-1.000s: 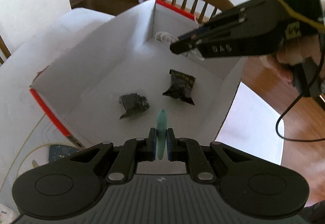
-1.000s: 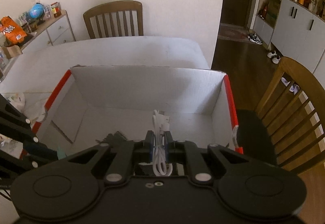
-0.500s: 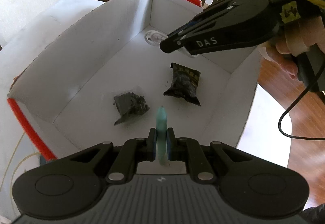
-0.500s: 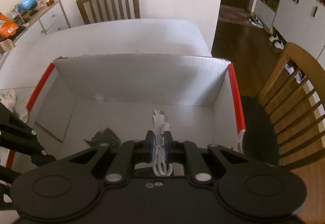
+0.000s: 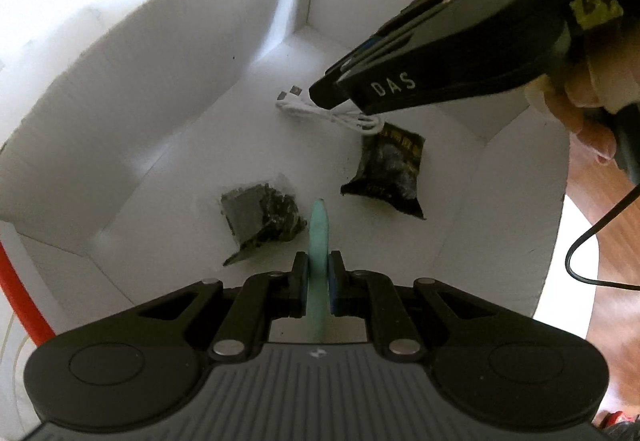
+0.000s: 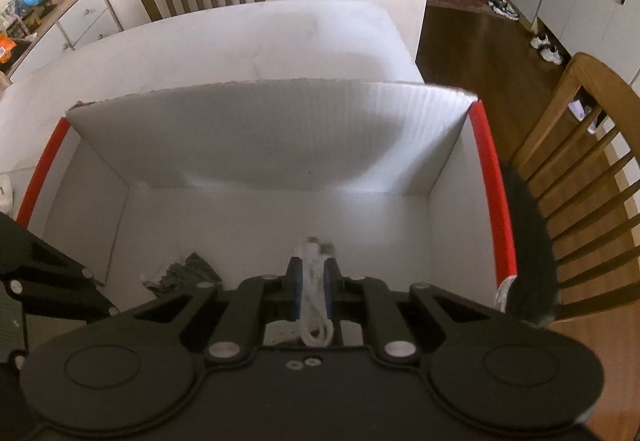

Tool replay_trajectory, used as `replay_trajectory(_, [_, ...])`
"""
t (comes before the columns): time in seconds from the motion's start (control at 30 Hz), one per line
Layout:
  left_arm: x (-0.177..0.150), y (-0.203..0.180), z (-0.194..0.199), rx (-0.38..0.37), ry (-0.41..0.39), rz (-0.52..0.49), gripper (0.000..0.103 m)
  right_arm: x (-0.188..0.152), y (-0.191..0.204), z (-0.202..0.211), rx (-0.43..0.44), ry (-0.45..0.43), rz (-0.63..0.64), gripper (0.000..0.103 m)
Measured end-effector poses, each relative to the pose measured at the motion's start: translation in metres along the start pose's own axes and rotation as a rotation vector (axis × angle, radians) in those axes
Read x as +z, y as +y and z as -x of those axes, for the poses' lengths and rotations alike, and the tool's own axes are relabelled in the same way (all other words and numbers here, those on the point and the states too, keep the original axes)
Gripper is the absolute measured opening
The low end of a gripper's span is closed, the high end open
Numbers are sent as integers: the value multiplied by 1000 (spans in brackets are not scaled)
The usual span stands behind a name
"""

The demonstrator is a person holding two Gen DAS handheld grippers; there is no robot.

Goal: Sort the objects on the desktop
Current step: 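Open the left tool to drop the green stick while the right tool releases the cable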

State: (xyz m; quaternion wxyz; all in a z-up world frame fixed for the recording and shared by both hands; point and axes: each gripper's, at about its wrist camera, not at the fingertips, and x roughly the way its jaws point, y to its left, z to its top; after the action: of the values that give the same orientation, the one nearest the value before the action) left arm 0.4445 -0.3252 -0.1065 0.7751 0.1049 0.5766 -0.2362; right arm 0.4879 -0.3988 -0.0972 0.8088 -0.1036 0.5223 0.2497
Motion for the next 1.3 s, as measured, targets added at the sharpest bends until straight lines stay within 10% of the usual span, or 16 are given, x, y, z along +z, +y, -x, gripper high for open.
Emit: replay_trajectory(1.3, [-33, -3, 75, -31, -171, 92, 9, -30, 9, 70, 23, -103, -5, 32])
